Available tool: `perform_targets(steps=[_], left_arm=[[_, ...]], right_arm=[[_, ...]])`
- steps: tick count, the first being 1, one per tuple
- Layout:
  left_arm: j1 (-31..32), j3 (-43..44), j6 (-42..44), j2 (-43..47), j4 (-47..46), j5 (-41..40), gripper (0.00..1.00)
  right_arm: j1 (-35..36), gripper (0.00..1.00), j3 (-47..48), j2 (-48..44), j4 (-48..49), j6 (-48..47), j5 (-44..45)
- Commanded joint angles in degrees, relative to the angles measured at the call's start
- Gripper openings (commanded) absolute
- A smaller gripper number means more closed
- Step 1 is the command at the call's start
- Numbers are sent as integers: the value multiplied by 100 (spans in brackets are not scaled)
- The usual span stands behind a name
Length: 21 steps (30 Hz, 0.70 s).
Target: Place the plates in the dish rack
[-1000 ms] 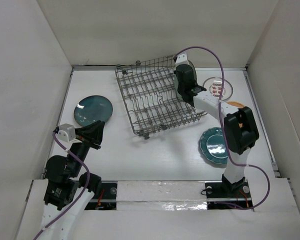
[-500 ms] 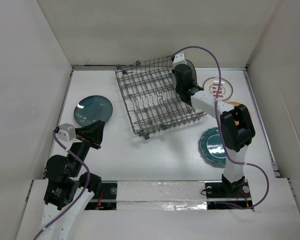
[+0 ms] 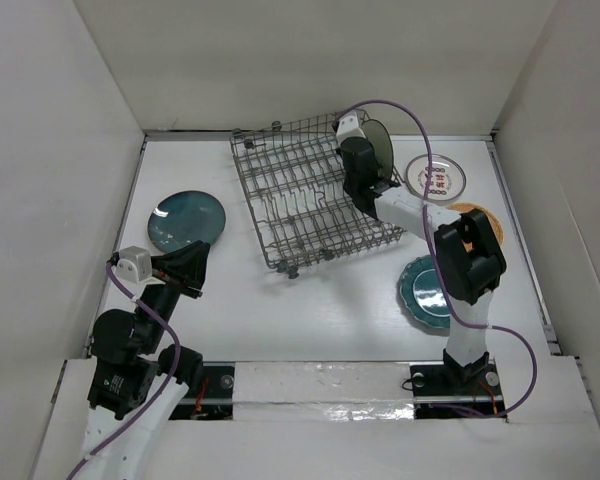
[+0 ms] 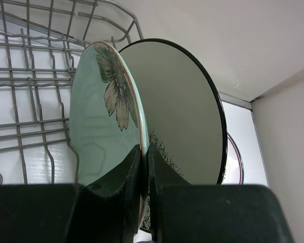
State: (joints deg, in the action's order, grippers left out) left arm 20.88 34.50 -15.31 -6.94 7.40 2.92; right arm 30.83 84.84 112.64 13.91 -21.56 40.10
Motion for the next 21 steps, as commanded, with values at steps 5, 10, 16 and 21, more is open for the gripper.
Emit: perform_targets(steps=[5, 10, 16, 21], left_arm=[[-5, 39, 11, 26, -186, 25, 15], [-5, 39, 2, 26, -186, 25, 15], [-5, 39, 2, 8, -195, 25, 15], [-5, 39, 2, 0, -195, 25, 15]], right_arm=[[28, 20, 68, -102, 183, 582, -72], [-129, 44, 244, -251, -318, 1039, -151], [-288, 55, 191, -795, -714, 1690, -730], [-464, 65, -72, -1419, -908, 2400, -1179]])
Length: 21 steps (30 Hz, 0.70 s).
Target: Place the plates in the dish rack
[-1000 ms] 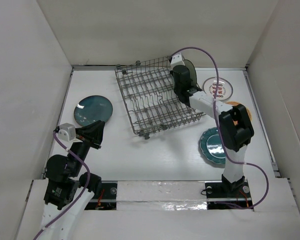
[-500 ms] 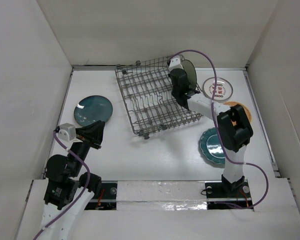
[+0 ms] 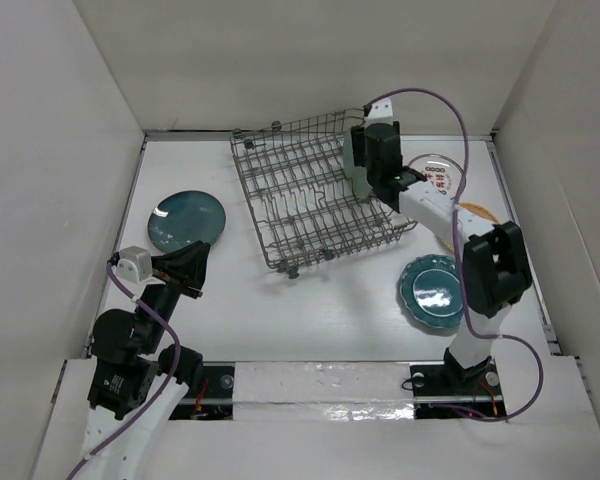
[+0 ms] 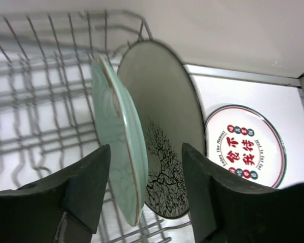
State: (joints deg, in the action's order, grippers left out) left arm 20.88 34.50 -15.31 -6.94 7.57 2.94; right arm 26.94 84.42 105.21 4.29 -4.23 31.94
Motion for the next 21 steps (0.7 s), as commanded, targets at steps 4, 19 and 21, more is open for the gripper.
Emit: perform_targets(steps=[4, 19, 21], left_arm=[[-5, 39, 10, 26, -212, 31, 15], [-5, 13, 2, 448, -256, 277, 16], [126, 13, 10, 509, -221, 216, 16]], right_arm=[[-504, 61, -1160, -1833, 457, 1877, -803], [-4977, 54, -5452, -4071, 1196, 5318, -1716], [-5531, 65, -5541, -3860, 1205, 5371, -2235]])
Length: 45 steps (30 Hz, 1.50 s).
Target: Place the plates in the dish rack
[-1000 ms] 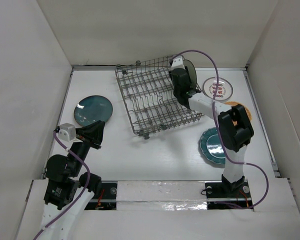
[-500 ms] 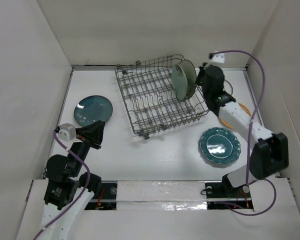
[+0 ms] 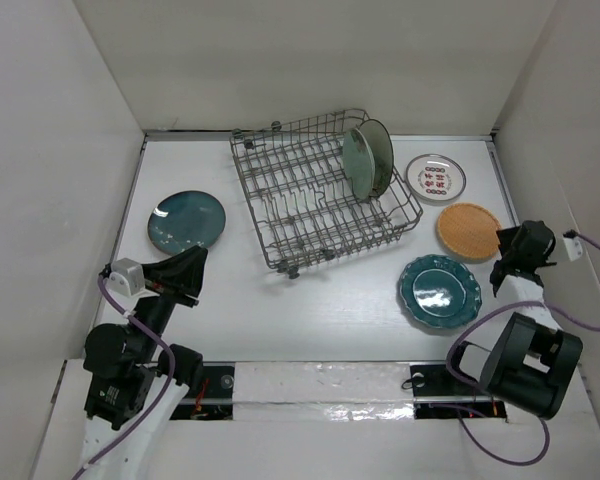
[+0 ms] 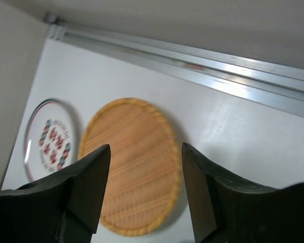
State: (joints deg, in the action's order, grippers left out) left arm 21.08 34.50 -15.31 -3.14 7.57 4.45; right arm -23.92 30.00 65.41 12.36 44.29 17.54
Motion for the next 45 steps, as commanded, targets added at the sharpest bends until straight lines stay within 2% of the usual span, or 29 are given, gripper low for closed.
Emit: perform_targets(steps=[1, 6, 8, 14, 17, 18, 20, 25, 28, 30, 33, 38, 42, 45], left_arm=[[107, 13, 11, 155, -213, 21, 17], [168, 22, 2, 243, -168, -93, 17], [221, 22, 2, 252, -160, -120, 19], [221, 30, 2, 217, -142, -155, 20], [221, 30, 2, 208, -142, -172, 20], [221, 30, 2, 191, -142, -172, 21], [221, 39, 2, 191, -133, -181, 20], [221, 39, 2, 138, -133, -190, 21], [221, 30, 11, 112, -133, -199, 21], [221, 39, 2, 76, -142, -199, 21], [221, 39, 2, 33, -142, -190, 21], [221, 39, -7, -64, -142, -207, 21], [221, 39, -7, -169, -133, -225, 20], [221, 48, 2, -240, -133, -225, 21]], right_arm=[[-542, 65, -169, 243, 425, 571, -883], [-912, 67, -275, 1254, 776, 844, -1481], [-1053, 67, -275, 1518, 943, 862, -1979], [-1053, 63, -3, 2221, 1356, 862, -2833], [-1053, 54, 164, 2468, 1418, 897, -3054], [-1053, 47, 182, 2512, 1497, 940, -3081], [-1053, 42, 190, 2547, 1532, 985, -3090], [-1053, 16, 129, 2486, 1568, 1046, -2976], [-1053, 4, 15, 2284, 1550, 1081, -2783], [-1001, 0, -73, 1996, 1541, 1099, -2677], [-886, 0, -108, 1564, 1375, 1108, -2379], [-350, 0, 93, 141, 812, 976, -1780], [438, 0, 497, -922, 364, 582, -869], [1019, 0, 849, -1416, 730, -48, -725]])
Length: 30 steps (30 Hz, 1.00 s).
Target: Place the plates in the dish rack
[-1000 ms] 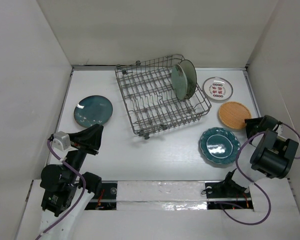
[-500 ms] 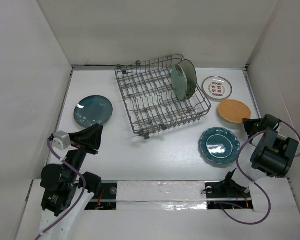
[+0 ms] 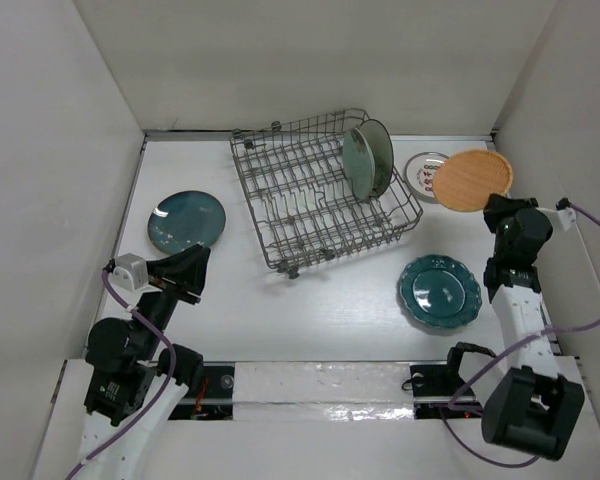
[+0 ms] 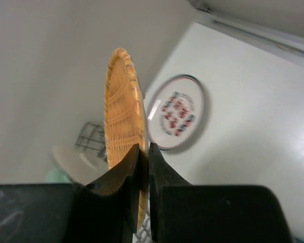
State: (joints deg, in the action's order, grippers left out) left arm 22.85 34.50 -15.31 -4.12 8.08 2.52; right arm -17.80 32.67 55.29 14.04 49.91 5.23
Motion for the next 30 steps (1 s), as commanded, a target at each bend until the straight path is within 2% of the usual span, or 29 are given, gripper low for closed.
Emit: perform_targets(steps=[1, 3, 4, 5, 8, 9, 11, 14, 15, 16, 17, 20, 30], left_arm=[[-26, 39, -7, -159, -184, -15, 21], [-105, 39, 2, -212, -210, 37, 21], [-175, 39, 2, -229, -210, 90, 21], [-176, 39, -7, -247, -219, 108, 21], [-176, 30, -7, -291, -210, 82, 21], [-176, 30, 2, -309, -201, 64, 21], [-176, 39, 2, -335, -192, 38, 21], [-176, 48, -7, -370, -175, 3, 21], [-176, 48, -7, -370, -166, -6, 21], [-176, 39, 2, -379, -166, -32, 21], [-176, 39, 2, -370, -157, -24, 21], [-176, 48, 2, -379, -157, -50, 21], [-176, 57, 19, -414, -166, -42, 21]], right_arm=[[896, 0, 748, -396, 599, -832, 470], [1487, 0, 1416, -99, 573, -1585, 470], [2082, 0, 1644, 42, 565, -1816, 522], [2366, 0, 1847, 191, 591, -2070, 575], [3375, 0, 2708, 982, 547, -3090, 856], [3580, 0, 3293, 1228, 234, -3536, 1083], [4132, 0, 3885, 2010, -58, -3987, 1330], [4583, 0, 5001, 3064, -586, -4848, 2155], [4819, 0, 5248, 3311, -770, -5285, 2679], [4900, 0, 5668, 3539, -841, -5455, 2885], [4961, 0, 5829, 3924, -877, -5605, 3043], [5067, 0, 6189, 4331, -851, -6054, 3448], [5015, 0, 6200, 5167, -771, -6450, 3660]])
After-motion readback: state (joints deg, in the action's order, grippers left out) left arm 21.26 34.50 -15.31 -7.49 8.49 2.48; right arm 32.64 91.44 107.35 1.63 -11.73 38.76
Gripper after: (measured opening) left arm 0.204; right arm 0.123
